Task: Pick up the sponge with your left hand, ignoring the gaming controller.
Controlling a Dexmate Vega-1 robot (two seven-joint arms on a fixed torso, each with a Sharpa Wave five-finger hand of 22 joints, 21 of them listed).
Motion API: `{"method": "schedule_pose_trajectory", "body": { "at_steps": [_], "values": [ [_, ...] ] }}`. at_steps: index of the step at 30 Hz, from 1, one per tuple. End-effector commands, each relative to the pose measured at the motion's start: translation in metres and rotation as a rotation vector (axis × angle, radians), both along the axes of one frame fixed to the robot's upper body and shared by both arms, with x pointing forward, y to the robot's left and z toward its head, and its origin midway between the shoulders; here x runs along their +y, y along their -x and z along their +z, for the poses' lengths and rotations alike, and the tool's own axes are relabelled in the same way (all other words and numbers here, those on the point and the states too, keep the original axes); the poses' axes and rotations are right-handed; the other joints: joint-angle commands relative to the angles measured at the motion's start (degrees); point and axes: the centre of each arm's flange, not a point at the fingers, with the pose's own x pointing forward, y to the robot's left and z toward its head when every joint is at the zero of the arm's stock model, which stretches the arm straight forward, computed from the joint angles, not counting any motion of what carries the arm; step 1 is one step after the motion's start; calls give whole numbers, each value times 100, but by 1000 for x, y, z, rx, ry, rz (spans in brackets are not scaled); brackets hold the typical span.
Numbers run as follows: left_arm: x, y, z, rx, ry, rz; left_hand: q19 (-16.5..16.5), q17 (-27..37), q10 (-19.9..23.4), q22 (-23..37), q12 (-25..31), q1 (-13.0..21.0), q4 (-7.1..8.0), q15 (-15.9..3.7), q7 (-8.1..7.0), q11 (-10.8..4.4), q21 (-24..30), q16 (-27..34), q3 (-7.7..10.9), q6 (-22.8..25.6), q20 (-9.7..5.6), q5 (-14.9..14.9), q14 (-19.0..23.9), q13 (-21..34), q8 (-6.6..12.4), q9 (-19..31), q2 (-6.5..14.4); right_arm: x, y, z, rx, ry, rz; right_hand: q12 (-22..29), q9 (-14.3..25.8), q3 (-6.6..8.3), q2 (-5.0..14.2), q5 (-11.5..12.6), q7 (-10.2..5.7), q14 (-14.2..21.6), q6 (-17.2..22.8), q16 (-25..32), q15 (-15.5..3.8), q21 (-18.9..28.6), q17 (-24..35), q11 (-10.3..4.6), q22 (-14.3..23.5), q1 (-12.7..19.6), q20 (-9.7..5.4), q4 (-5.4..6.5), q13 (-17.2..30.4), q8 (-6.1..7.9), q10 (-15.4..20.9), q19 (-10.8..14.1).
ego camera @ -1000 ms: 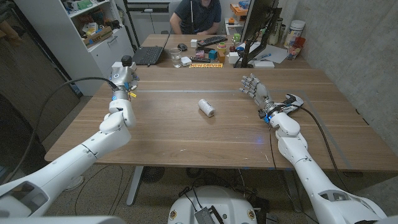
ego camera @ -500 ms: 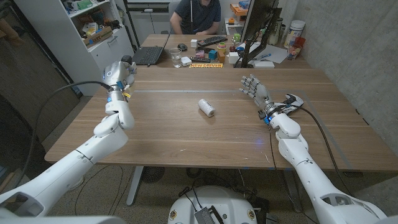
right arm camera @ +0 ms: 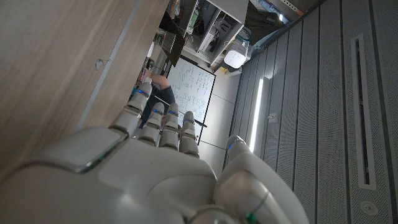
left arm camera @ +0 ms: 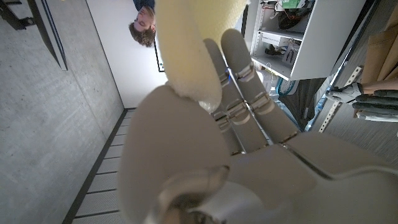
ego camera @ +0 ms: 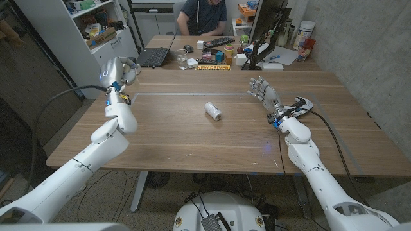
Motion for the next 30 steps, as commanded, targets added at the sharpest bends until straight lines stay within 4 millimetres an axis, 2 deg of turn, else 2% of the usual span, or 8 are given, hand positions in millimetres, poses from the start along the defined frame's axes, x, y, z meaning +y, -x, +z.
{"method": "schedule_pose_trajectory", "body": {
  "at_steps": [1, 11, 13, 30],
  "values": [
    [1, 12, 5, -135, 110, -134, 48, 28, 336, -17, -26, -16, -8, -53, -10, -302, 35, -8, 36, 48, -211, -25, 121, 464, -24, -19, 8, -4, -2, -2, 0, -12, 1, 24, 29, -26, -27, 44, -2, 50, -12, 15, -3, 36, 10, -8, 11, 17, -23, 15, 27, 25, 25, 29],
    [4, 20, 4, -194, 166, -225, 49, 29, 331, -21, -26, -21, -8, -51, -14, -310, 38, -11, 34, 42, -211, -33, 126, 472, -31, -24, 10, -4, -6, -4, 0, -19, 9, 30, 29, -32, -28, 46, -2, 45, -9, 12, 2, 35, 10, 5, 11, 17, -22, 16, 27, 27, 39, 27],
    [4, 21, 5, -195, 155, -196, 45, 23, 323, -26, -25, -21, -9, -51, -5, -305, 40, -20, 35, 35, -215, -40, 123, 481, -38, -30, 20, -5, -7, -4, 3, -13, 6, 31, 29, -33, -28, 46, 1, 42, -10, 10, 2, 34, 10, -1, 11, 17, -24, 17, 27, 26, 42, 27],
    [-1, 14, 0, -194, 166, -221, 40, 30, 305, -52, -19, -20, -27, -51, -13, -304, 56, -35, 34, 43, -222, -76, 142, 522, -60, -58, 33, -7, -9, -9, 13, -20, 10, 27, 29, -42, -25, 50, 2, 45, -4, 9, -3, 33, 10, -4, 11, 18, -26, 19, 28, 29, 36, 29]
  ]
}}
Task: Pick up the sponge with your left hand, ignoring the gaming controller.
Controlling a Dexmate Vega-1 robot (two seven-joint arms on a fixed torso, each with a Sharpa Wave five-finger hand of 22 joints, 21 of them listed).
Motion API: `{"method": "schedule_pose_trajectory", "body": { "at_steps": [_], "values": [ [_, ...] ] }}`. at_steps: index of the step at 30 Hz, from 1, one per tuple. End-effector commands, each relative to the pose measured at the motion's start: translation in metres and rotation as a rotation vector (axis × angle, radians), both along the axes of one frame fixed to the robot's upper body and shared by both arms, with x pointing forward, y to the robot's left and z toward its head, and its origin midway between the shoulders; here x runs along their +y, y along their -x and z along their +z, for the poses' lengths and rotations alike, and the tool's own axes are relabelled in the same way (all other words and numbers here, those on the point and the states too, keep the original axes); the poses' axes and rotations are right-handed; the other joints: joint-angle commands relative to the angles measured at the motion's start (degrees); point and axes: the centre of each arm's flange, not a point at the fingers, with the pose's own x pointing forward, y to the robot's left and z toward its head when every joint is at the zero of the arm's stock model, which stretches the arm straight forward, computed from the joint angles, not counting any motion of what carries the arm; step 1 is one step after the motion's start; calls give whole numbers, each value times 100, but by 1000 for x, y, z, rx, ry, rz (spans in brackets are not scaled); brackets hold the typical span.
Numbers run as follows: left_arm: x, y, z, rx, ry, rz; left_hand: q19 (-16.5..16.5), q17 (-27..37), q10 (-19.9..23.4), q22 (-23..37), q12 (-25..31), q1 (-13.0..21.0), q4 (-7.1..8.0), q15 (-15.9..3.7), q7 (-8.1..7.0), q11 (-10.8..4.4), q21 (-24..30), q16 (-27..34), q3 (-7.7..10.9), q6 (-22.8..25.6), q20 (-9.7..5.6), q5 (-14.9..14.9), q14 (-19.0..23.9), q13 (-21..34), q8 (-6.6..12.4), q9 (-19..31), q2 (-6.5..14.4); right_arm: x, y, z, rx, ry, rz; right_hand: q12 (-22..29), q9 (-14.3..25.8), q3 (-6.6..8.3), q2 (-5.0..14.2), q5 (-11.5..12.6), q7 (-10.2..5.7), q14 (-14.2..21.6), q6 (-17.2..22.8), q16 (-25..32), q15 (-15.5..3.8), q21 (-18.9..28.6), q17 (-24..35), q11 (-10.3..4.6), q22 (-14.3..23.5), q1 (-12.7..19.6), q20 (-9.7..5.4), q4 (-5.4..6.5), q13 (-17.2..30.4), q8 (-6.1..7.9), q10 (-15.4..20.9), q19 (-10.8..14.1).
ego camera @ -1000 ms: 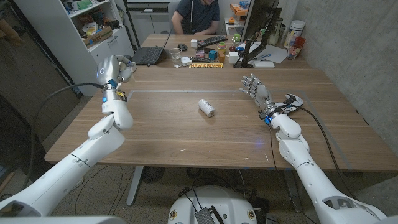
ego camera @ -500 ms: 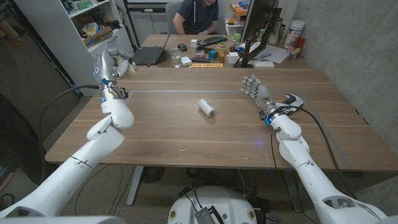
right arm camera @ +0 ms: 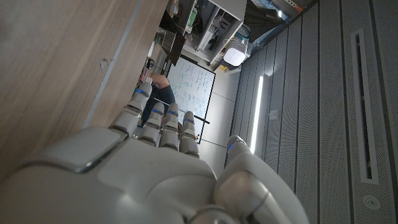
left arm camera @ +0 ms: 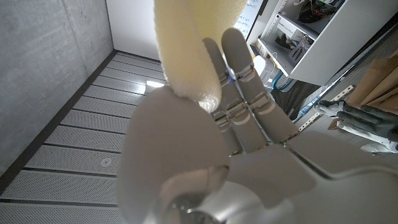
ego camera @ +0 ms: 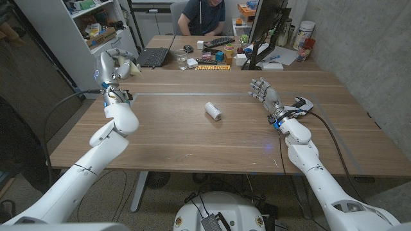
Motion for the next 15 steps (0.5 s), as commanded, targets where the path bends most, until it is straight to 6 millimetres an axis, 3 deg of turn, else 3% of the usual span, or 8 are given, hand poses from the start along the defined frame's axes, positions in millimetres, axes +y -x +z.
{"method": "schedule_pose_trajectory", "body": {
  "at_steps": [1, 5, 15],
  "values": [
    [-3, -2, -3, -9, 9, -7, 41, 14, 276, -2, 44, 18, -26, -37, -12, -275, 35, -25, 35, 44, -223, -5, 73, 508, -17, 8, 71, -2, -1, -4, 7, -2, 0, 29, 29, -17, -25, 50, 3, 46, -4, 9, -5, 33, 10, 16, 11, 18, -26, -6, 28, 29, 41, 28],
    [-3, -2, -4, -10, 14, -6, -19, 57, 285, 7, 30, 15, 10, -33, 2, -250, 64, -34, 54, 52, -171, 88, 36, 514, -1, 65, 118, -3, 0, -3, 1, -6, -2, 29, 30, -19, -24, 51, 5, 43, -4, 8, -8, 33, 10, -3, 11, 18, -26, -6, 28, 29, 41, 29],
    [-4, 1, -4, -13, 8, -6, 3, 58, 297, -29, 9, 4, -36, -35, -18, -277, 110, -58, 40, 62, -214, 26, 84, 532, -37, 20, 64, -2, 2, -4, 1, -10, 6, 29, 30, -22, -20, 53, 12, 44, -4, 7, -5, 32, 9, 16, 11, 23, -25, -6, 28, 28, 43, 29]
  ]
}}
